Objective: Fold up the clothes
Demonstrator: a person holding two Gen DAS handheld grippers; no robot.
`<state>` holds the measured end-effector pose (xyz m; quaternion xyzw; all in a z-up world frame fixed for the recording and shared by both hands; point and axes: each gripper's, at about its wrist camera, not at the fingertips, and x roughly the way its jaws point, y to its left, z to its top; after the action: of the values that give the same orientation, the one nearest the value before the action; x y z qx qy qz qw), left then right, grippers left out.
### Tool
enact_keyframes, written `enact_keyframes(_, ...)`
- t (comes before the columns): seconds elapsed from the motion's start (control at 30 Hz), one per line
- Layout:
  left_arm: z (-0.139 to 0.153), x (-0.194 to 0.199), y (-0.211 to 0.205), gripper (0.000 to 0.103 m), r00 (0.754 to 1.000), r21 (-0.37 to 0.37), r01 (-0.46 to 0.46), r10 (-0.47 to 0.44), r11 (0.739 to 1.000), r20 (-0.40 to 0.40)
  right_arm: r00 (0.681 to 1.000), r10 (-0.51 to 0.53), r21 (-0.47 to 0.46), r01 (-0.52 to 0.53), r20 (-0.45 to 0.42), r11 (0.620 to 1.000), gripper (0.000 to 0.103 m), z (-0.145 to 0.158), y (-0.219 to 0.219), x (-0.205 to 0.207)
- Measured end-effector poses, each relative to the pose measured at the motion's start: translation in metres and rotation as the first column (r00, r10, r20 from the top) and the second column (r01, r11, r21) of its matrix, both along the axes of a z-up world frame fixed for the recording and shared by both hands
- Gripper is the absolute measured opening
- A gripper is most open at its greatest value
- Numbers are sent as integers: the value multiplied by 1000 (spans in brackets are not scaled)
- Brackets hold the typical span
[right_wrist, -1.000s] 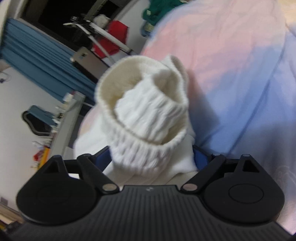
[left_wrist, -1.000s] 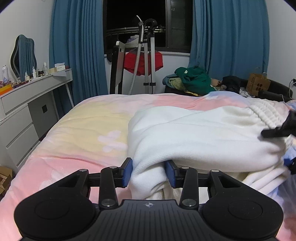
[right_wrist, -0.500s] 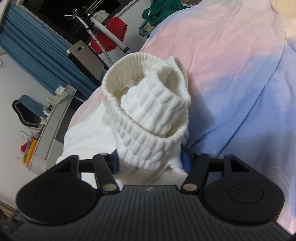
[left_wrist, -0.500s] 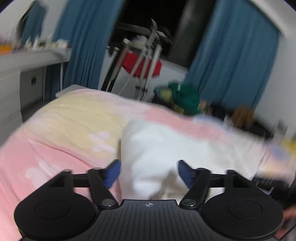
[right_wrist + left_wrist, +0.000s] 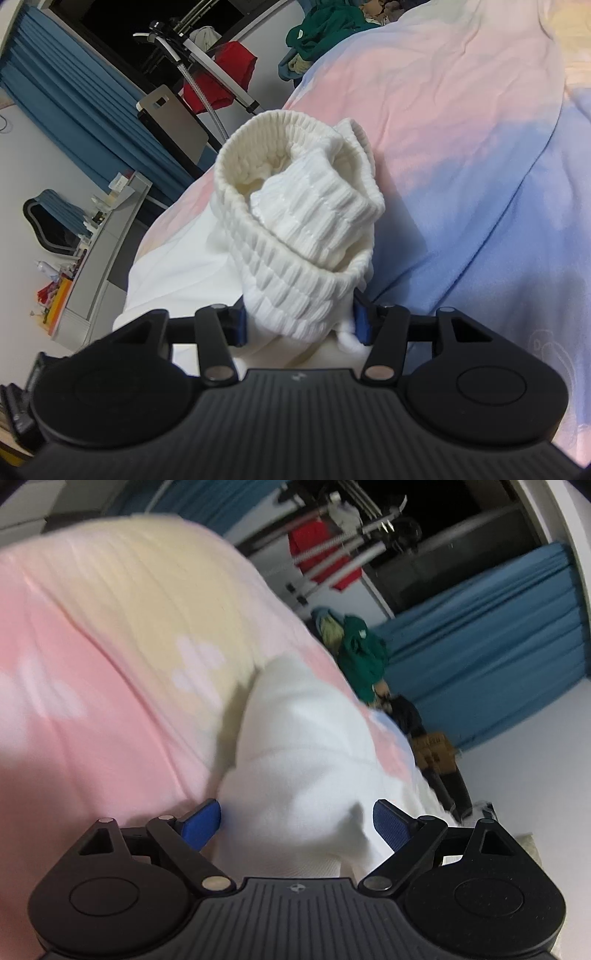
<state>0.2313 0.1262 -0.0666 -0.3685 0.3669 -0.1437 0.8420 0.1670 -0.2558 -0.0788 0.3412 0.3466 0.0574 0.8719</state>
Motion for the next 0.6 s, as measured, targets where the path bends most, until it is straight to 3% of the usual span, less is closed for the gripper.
enact_keyframes(0.2, -12, 13, -4, 90, 999, -7, 30, -30, 1000, -25, 1000, -11, 1, 11, 9, 1000, 55, -1, 2, 0)
enact_keyframes(0.6, 9, 4, -18, 63, 999, 114, 22, -17, 993, -40, 999, -7, -49, 9, 47, 999, 49, 10, 6, -7)
